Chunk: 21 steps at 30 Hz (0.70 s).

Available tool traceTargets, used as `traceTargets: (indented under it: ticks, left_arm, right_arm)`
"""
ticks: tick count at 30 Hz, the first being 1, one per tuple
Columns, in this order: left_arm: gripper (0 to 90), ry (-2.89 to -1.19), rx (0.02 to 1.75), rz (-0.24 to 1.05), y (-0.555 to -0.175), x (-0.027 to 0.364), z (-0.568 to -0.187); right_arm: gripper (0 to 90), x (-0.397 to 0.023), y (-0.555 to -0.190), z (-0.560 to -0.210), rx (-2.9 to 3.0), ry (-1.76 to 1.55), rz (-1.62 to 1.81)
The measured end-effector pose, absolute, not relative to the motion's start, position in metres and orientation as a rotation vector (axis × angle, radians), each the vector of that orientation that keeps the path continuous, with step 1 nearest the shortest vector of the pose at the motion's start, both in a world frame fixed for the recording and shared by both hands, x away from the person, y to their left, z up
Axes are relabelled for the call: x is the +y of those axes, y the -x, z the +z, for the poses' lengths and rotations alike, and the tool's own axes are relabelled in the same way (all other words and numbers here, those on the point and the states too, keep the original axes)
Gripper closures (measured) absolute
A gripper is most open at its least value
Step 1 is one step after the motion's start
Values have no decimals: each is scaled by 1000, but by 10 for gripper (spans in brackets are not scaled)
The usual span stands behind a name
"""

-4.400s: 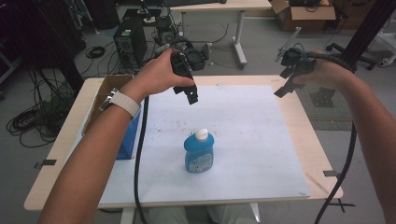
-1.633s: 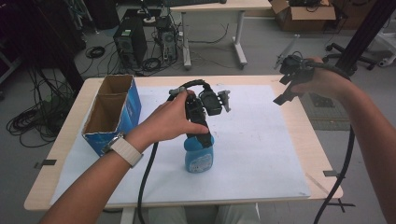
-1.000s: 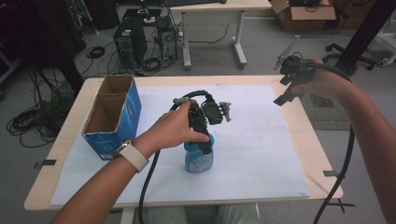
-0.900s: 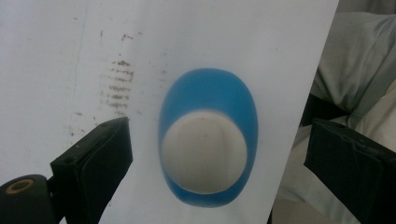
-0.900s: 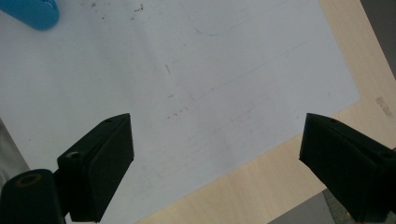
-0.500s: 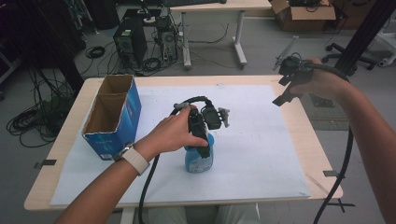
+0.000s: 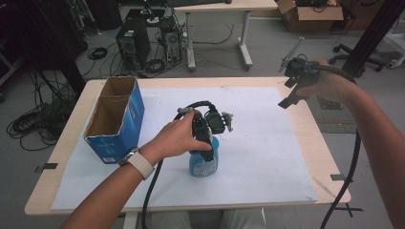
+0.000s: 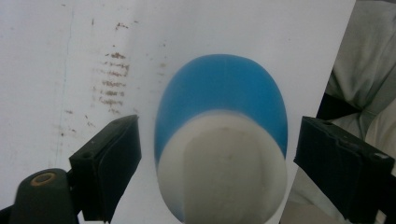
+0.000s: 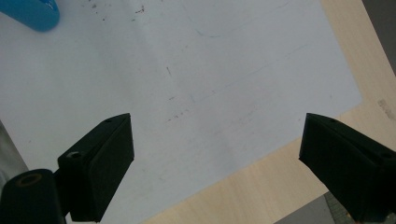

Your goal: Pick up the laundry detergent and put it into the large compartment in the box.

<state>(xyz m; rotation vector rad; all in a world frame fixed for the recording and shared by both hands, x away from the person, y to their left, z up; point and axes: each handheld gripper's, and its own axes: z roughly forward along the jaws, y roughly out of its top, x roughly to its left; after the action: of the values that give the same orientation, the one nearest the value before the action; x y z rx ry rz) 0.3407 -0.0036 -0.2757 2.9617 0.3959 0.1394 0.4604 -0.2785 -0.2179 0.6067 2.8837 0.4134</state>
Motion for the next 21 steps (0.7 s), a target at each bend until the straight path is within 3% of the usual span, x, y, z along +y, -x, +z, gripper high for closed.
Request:
traceTargets:
  ticks: [21]
  left_arm:
    - [279,-2959,416,144,-342,-2,-277]
  right_arm:
    - [104,-279,-460,-218,2880,-609,412]
